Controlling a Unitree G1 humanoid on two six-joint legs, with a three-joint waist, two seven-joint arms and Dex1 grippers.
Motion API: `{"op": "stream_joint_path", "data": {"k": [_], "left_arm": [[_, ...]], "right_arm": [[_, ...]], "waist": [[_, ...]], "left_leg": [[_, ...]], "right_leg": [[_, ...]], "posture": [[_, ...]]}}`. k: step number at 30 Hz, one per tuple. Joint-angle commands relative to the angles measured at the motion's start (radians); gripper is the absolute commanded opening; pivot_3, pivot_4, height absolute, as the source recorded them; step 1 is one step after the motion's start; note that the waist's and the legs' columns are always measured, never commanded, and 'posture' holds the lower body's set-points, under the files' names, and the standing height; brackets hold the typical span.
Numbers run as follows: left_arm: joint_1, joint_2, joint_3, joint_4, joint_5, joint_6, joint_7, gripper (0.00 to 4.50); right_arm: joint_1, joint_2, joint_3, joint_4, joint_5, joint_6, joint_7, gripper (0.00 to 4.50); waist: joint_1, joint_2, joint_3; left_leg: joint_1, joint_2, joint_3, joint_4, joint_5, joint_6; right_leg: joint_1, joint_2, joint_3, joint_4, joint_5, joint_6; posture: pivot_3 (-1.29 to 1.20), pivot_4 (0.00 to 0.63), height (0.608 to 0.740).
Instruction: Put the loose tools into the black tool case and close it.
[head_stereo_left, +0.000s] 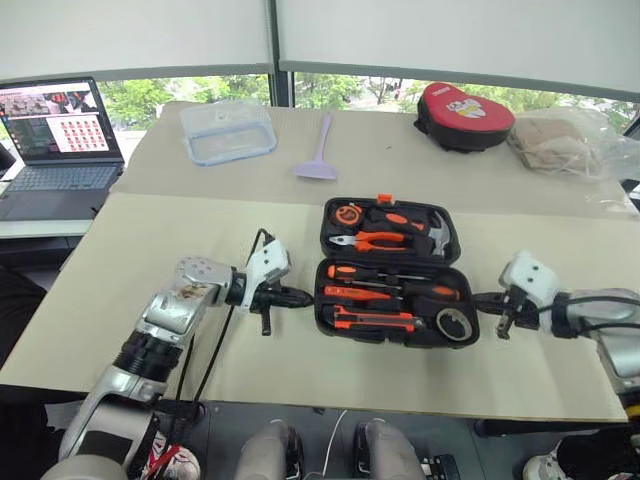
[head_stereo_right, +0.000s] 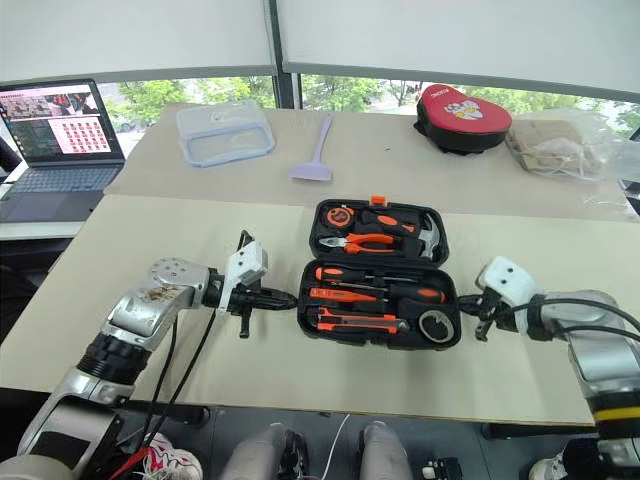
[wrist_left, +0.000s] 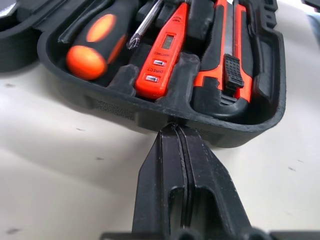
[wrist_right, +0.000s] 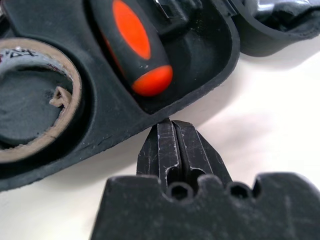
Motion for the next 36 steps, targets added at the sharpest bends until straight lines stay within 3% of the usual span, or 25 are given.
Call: {"op": "stream_joint_path", "data": {"k": [1, 10, 15, 16, 17, 18, 19, 22, 27, 31, 36], "left_arm": [[0.007, -0.017, -0.032, -0.077, -0.043, -0.006, -0.046, 0.06], [0.081, 0.040, -0.028, -0.143, -0.050, 0.025, -0.069, 0.06], [0.113, 0.096, 0.030, -0.121, -0.052, 0.025, -0.048, 0.06], [0.106, 0.112, 0.057, -0.094, -0.054, 0.038, -0.035, 0.30], [0.093, 0.125, 0.080, -0.065, -0.059, 0.054, -0.026, 0.61], [0.073, 0.138, 0.104, -0.030, -0.060, 0.062, -0.014, 0.79], [0.050, 0.147, 0.123, 0.007, -0.061, 0.070, -0.007, 1.31], [-0.051, 0.145, 0.161, 0.120, -0.074, 0.129, 0.024, 2.25], [-0.291, 0.015, 0.198, 0.318, -0.104, 0.359, 0.164, 4.12], [-0.442, -0.135, 0.214, 0.460, -0.106, 0.487, 0.279, 4.12], [-0.566, -0.287, 0.237, 0.661, -0.062, 0.426, 0.432, 4.12]], "right_arm": [[0.056, -0.004, -0.042, -0.122, 0.056, -0.054, 0.042, 0.00], [0.244, -0.005, -0.153, -0.228, 0.060, -0.035, 0.015, 0.00], [0.263, -0.022, -0.203, -0.179, 0.015, -0.025, -0.045, 0.00], [0.252, -0.029, -0.220, -0.165, 0.019, 0.006, -0.061, 0.00], [0.240, -0.031, -0.235, -0.160, 0.032, 0.035, -0.070, 0.46], [0.220, -0.033, -0.255, -0.163, 0.065, 0.098, -0.077, 0.57], [0.197, -0.034, -0.269, -0.166, 0.096, 0.157, -0.085, 0.87], [0.095, -0.025, -0.287, -0.162, 0.166, 0.315, -0.120, 1.83], [-0.169, 0.027, -0.226, -0.088, 0.234, 0.578, -0.233, 3.50], [-0.373, 0.102, -0.124, 0.010, 0.221, 0.702, -0.308, 3.50], [-0.527, 0.183, -0.033, 0.202, 0.138, 0.716, -0.414, 3.50]], "waist": [[0.001, 0.000, 0.000], [0.003, 0.000, 0.000], [0.002, 0.000, 0.000], [0.002, 0.000, 0.000], [0.001, 0.000, 0.000], [0.001, 0.000, 0.000], [0.000, 0.000, 0.000], [0.000, 0.000, 0.000], [0.006, 0.000, 0.000], [0.001, -0.001, 0.000], [-0.004, -0.001, 0.000]], "left_leg": [[0.000, 0.000, 0.000, 0.000, 0.000, 0.000], [0.001, 0.000, -0.001, 0.000, 0.000, 0.000], [0.001, 0.001, -0.002, 0.000, 0.000, 0.000], [0.001, 0.001, -0.002, 0.000, 0.000, 0.000], [0.001, 0.001, -0.002, 0.000, 0.000, 0.000], [0.001, 0.001, -0.002, 0.000, 0.000, 0.000], [0.001, 0.001, -0.002, 0.000, 0.000, 0.000], [0.001, 0.001, -0.002, 0.000, 0.000, 0.000], [0.000, 0.000, -0.002, 0.001, 0.000, 0.001], [-0.002, -0.001, -0.002, 0.001, 0.001, 0.001], [-0.006, -0.002, 0.000, 0.001, 0.001, 0.001]], "right_leg": [[0.000, 0.000, 0.000, 0.000, 0.000, 0.000], [0.001, 0.000, 0.001, 0.000, 0.000, 0.000], [0.001, 0.000, 0.001, 0.000, 0.000, 0.000], [0.001, -0.001, 0.002, 0.000, 0.000, -0.001], [0.001, -0.001, 0.002, 0.000, 0.000, -0.001], [0.001, -0.001, 0.002, 0.000, 0.000, -0.001], [0.001, -0.001, 0.002, 0.001, 0.000, -0.001], [0.000, -0.001, 0.002, 0.001, 0.001, -0.002], [0.001, -0.001, 0.000, 0.001, 0.001, -0.002], [0.000, 0.000, -0.001, 0.000, 0.002, -0.001], [-0.005, 0.001, -0.001, 0.001, 0.002, -0.001]], "posture": [[0.00, 0.150, 0.731], [0.00, 0.150, 0.731], [0.00, 0.150, 0.731], [0.00, 0.150, 0.731], [0.00, 0.150, 0.731], [0.00, 0.150, 0.731], [0.00, 0.150, 0.731], [0.00, 0.150, 0.731], [0.00, 0.150, 0.731], [0.00, 0.150, 0.731], [0.00, 0.150, 0.731]]}}
